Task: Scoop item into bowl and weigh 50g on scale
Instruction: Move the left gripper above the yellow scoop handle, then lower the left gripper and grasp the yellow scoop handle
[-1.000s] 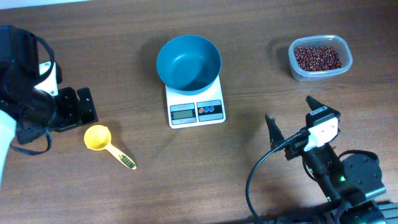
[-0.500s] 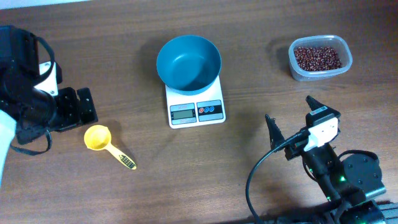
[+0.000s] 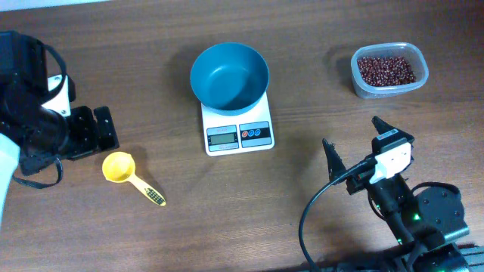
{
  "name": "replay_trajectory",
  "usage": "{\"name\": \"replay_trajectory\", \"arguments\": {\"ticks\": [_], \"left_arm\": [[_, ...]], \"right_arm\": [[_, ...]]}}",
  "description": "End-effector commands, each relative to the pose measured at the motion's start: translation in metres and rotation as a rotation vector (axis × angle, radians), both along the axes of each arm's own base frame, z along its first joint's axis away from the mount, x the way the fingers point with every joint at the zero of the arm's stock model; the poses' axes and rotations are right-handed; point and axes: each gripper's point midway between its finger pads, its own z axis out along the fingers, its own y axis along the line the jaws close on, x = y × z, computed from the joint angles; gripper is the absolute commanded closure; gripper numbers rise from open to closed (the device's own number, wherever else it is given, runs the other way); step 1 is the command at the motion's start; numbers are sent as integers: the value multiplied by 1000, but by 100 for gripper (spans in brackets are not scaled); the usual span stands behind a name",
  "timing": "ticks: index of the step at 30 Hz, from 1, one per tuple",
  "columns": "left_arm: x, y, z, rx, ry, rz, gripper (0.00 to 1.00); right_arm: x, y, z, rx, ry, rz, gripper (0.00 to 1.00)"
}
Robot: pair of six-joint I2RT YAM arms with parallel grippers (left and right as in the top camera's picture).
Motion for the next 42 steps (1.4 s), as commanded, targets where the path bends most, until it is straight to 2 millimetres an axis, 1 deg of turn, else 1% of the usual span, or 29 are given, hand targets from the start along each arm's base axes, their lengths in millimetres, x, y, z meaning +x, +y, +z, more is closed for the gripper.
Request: {"name": "replay_trajectory", "arguments": {"ticks": [1,4,5,9,12,14,17,19,22,23,26,28,29,32,35,38,40,42], "left_arm": [[2,4,1,11,-2,10,1],[4,2,1,2,-13,13,1],[11,-2,3,-21,-41,6,1],[8,-24,3,-148,-31,-28,1],[16,-37,8,-223,-68,-52,1],[17,-50,11,-296,-74,-74,1],[17,-59,14,-347,-79,-90,1],[13,-63,14,-371,-66,-94,1],[8,-63,12,-374,-42,-85,1],[6,-62,11,-374,-28,-57,1],[0,-45,3,-319,22,160,1],[-7,-25,-3,-239,46,348,1],[-8,-22,-5,-228,51,384,1],[-12,-22,-13,-229,72,421,1],[-24,-14,-31,-186,114,514,1],[-33,-13,-51,-176,155,547,1],[-34,-13,-64,-175,158,551,1],[-31,-13,-70,-178,147,550,1]], "right_arm": [[-1,1,-1,11,3,4,1],[-1,1,-1,11,2,4,1],[-1,1,-1,11,3,4,1],[-1,1,-1,11,3,4,1],[-1,1,-1,11,3,4,1],[-1,1,-1,11,3,4,1],[-1,1,-1,11,3,4,1],[-1,1,-1,11,3,4,1],[-1,1,-1,10,2,4,1],[-1,1,-1,11,3,4,1],[-1,1,-1,10,2,4,1],[-1,1,-1,10,2,4,1],[-1,1,-1,11,3,4,1],[-1,1,-1,11,3,4,1],[-1,1,-1,11,3,4,1],[-1,1,-1,10,2,4,1],[-1,1,-1,10,2,4,1],[-1,1,-1,11,3,4,1]]}}
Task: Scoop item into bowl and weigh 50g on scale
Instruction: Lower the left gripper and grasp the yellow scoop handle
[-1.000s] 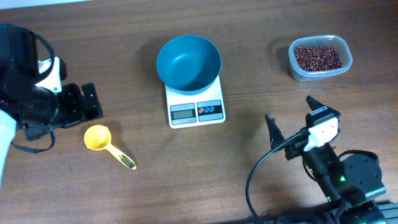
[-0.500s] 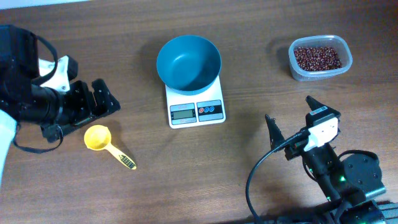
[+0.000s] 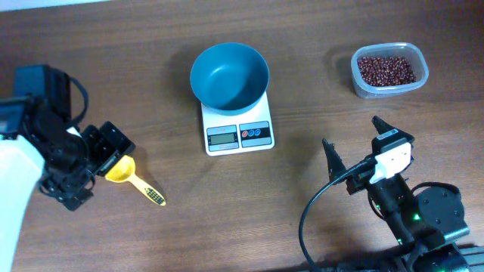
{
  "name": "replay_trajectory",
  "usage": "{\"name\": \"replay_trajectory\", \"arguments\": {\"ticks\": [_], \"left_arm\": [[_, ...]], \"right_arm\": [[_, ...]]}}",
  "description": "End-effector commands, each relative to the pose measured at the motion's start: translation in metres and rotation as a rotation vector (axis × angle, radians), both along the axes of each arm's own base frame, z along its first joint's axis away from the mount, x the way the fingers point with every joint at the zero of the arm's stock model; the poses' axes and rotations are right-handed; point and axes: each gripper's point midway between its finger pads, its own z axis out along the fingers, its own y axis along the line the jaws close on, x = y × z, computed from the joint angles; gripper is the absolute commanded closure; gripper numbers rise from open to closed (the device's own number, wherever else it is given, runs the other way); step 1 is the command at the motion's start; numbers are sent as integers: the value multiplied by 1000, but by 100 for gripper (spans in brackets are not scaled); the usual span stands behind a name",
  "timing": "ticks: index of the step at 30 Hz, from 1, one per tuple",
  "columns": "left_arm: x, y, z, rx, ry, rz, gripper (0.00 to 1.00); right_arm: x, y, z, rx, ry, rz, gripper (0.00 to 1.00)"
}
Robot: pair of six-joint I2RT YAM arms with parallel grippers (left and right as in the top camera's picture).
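A blue bowl (image 3: 229,75) stands empty on the white kitchen scale (image 3: 238,130) at the table's middle. The yellow scoop (image 3: 125,174) lies at the left, its handle pointing to the lower right. My left gripper (image 3: 110,149) hangs right over the scoop's cup, hiding its upper left part, with its jaws apart. A clear tub of red beans (image 3: 389,69) sits at the far right. At the lower right my right gripper (image 3: 355,143) stands open with nothing between its fingers.
The brown wooden table (image 3: 151,234) carries only these things. A black cable loops beside the right arm's base (image 3: 306,219) at the bottom right. The left arm's white body (image 3: 15,181) fills the left edge.
My left gripper has moved down and to the right, from beside the scoop to over its cup. The scoop, bowl, beans and right arm are where they were.
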Motion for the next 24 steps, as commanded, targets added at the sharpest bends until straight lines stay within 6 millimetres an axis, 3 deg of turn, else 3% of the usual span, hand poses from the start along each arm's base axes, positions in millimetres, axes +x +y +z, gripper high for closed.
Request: {"name": "replay_trajectory", "arguments": {"ticks": [1,3,8,11,13,18,24], "left_arm": [[0,5,-13,19,2,40,0],[1,7,-18,30,-4,47,8],[4,8,-33,32,-24,71,12],[8,15,-38,69,-46,86,23],[6,27,-39,137,-38,115,25],[9,31,-42,157,-51,122,27],[19,31,-67,156,-63,123,28]], "right_arm": [[-1,1,-1,10,2,4,1],[-1,1,-1,10,2,4,1],[-1,1,-1,10,2,4,1],[-1,1,-1,10,2,4,1],[-1,1,-1,10,2,4,1],[-1,1,-1,10,2,4,1],[-1,1,-1,10,2,4,1]]}}
